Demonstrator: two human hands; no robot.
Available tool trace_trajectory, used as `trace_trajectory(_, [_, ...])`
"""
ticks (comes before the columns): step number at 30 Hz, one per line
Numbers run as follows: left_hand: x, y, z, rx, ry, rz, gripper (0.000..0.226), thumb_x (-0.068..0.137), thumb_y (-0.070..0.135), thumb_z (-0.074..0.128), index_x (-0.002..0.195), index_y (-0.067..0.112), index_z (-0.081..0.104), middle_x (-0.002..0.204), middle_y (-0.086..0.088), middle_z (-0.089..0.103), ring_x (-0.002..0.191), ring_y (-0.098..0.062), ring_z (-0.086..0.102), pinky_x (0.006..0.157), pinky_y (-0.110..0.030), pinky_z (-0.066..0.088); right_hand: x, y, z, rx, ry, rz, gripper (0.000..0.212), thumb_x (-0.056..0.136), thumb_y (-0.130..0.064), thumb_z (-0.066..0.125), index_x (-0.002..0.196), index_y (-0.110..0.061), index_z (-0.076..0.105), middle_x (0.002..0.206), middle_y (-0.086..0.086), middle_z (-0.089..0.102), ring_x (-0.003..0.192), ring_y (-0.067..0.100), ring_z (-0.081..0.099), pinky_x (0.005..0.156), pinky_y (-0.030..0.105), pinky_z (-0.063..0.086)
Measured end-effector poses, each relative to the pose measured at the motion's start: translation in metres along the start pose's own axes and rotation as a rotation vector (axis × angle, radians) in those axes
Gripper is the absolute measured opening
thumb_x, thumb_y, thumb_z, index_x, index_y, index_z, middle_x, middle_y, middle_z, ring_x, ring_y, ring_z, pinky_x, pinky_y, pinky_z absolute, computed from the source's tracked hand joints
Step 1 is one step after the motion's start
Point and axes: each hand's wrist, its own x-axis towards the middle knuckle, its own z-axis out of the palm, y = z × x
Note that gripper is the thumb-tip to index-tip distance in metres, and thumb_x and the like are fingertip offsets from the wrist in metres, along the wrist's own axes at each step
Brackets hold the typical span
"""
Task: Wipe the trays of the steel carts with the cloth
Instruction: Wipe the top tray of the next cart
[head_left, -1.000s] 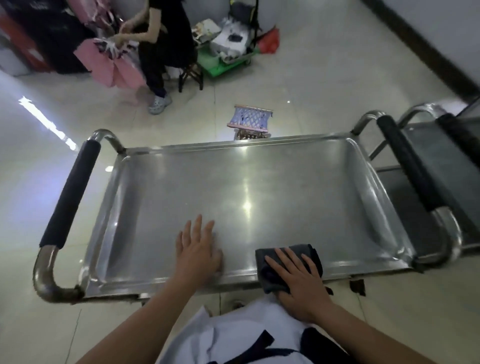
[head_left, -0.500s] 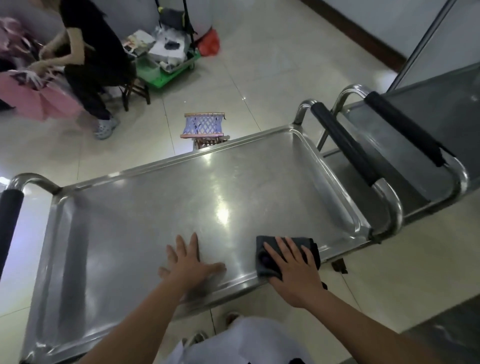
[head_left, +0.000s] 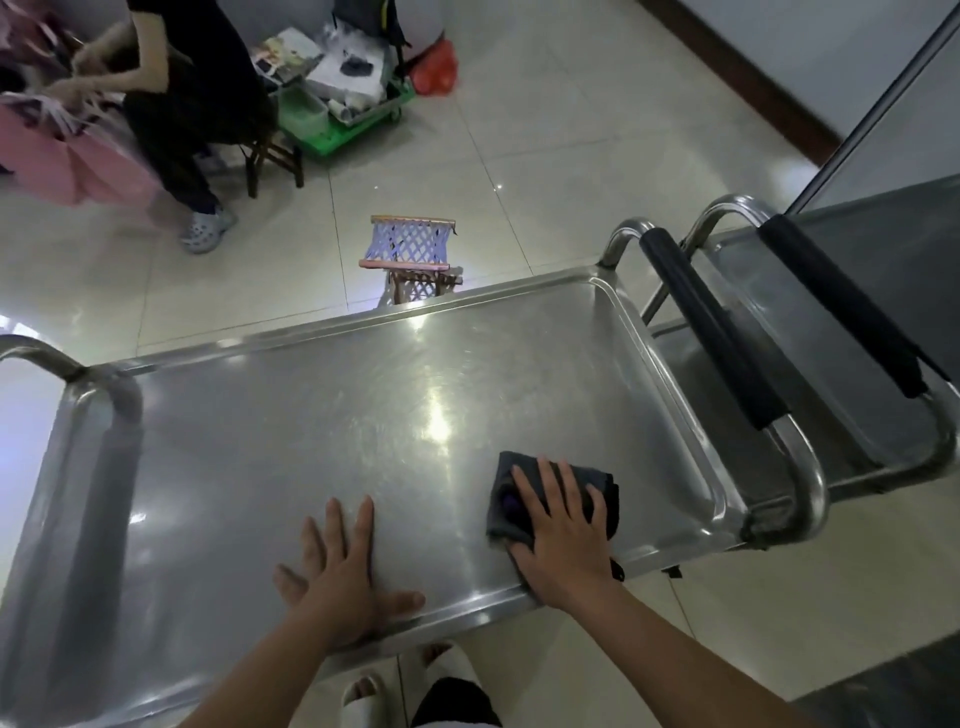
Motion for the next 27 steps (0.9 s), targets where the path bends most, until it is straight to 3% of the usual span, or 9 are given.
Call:
trace_trajectory(4, [0.001, 0.001, 0.002, 0.01, 0.02, -0.012, 0.136, 0.056, 0.09, 0.059, 0.142, 0.046, -0.037, 0.148, 0.002, -0.051, 0.141, -0.034, -0.04, 0.112, -0.069, -0.003, -0.001, 0.003, 0.006, -0.026, 0.07, -0.022, 0.087, 0.077, -0.055, 0.055, 0.157, -0.029, 0.029, 0.163, 0.007, 0.028, 0.149, 0.029, 0.025, 0.114, 0.053, 0.016])
trace_trajectory(9, [-0.004, 0.002, -0.005, -0.006, 0.018, 0.036, 0.132, 0.065, 0.085, 0.061, 0.133, 0.045, -0.044, 0.144, 0.002, -0.055, 0.138, -0.033, -0.044, 0.113, -0.068, -0.011, 0.002, 0.003, 0.009, -0.007, 0.135, -0.018, 0.085, 0.078, -0.047, 0.057, 0.157, -0.031, 0.028, 0.164, 0.006, 0.026, 0.151, 0.027, 0.021, 0.116, 0.051, 0.012])
trace_trajectory(12, [-0.005, -0.002, -0.006, -0.077, 0.042, 0.071, 0.12, 0.074, 0.076, 0.061, 0.146, 0.047, -0.03, 0.151, 0.004, -0.047, 0.141, -0.029, -0.04, 0.114, -0.066, -0.013, 0.002, 0.003, 0.008, 0.013, 0.132, -0.01, 0.076, 0.084, -0.049, 0.041, 0.157, -0.034, 0.026, 0.165, 0.004, 0.023, 0.152, 0.025, 0.017, 0.117, 0.05, 0.009])
trace_trajectory(16, [-0.011, -0.011, -0.012, -0.246, 0.172, 0.079, 0.084, 0.087, 0.065, 0.055, 0.156, 0.04, 0.016, 0.167, 0.007, -0.004, 0.153, -0.022, -0.006, 0.119, -0.057, 0.003, -0.002, -0.004, -0.006, 0.277, 0.108, 0.031, 0.074, 0.084, -0.059, 0.018, 0.154, -0.04, 0.03, 0.166, -0.006, 0.019, 0.153, 0.015, 0.008, 0.121, 0.044, 0.0])
trace_trajectory(17, [-0.018, -0.014, -0.016, -0.356, 0.229, 0.082, 0.076, 0.088, 0.063, 0.055, 0.154, 0.034, 0.03, 0.164, 0.004, 0.018, 0.151, -0.02, 0.014, 0.12, -0.049, 0.016, -0.004, -0.009, -0.011, 0.378, 0.102, 0.033, 0.073, 0.084, -0.06, 0.019, 0.152, -0.039, 0.034, 0.164, -0.007, 0.023, 0.152, 0.013, 0.011, 0.122, 0.043, 0.0])
trace_trajectory(19, [-0.039, -0.021, -0.019, -0.672, 0.308, 0.077, 0.051, 0.094, 0.049, 0.058, 0.139, 0.026, 0.054, 0.136, 0.003, 0.053, 0.128, -0.019, 0.05, 0.1, -0.032, 0.042, -0.015, -0.025, -0.023, 0.585, 0.07, -0.001, 0.062, 0.089, -0.057, 0.03, 0.145, -0.037, 0.044, 0.156, -0.006, 0.04, 0.147, 0.013, 0.029, 0.121, 0.046, 0.011])
trace_trajectory(22, [-0.074, -0.043, -0.017, -0.92, 0.328, 0.092, 0.023, 0.101, 0.03, 0.055, 0.122, 0.033, 0.063, 0.112, 0.009, 0.066, 0.103, -0.01, 0.065, 0.071, -0.014, 0.049, -0.038, -0.064, -0.04, 0.924, -0.054, -0.107, 0.034, 0.094, -0.04, 0.051, 0.124, -0.029, 0.064, 0.117, -0.004, 0.069, 0.11, 0.01, 0.063, 0.093, 0.042, 0.051])
trace_trajectory(24, [-0.097, -0.066, -0.012, -1.019, 0.317, 0.079, 0.028, 0.102, 0.024, 0.055, 0.127, 0.037, 0.058, 0.113, 0.013, 0.065, 0.095, 0.001, 0.063, 0.062, -0.01, 0.048, -0.055, -0.102, -0.053, 1.071, -0.207, -0.159, 0.025, 0.096, -0.036, 0.053, 0.115, -0.037, 0.068, 0.109, -0.008, 0.072, 0.104, 0.009, 0.066, 0.084, 0.03, 0.055])
trace_trajectory(27, [-0.131, -0.106, -0.004, -1.104, 0.338, 0.037, 0.031, 0.099, 0.02, 0.058, 0.125, 0.038, 0.06, 0.113, 0.011, 0.069, 0.094, -0.004, 0.067, 0.071, -0.021, 0.05, -0.079, -0.161, -0.059, 1.176, -0.326, -0.25, 0.036, 0.106, -0.019, 0.047, 0.115, -0.046, 0.068, 0.122, -0.02, 0.069, 0.117, 0.001, 0.061, 0.094, 0.017, 0.048])
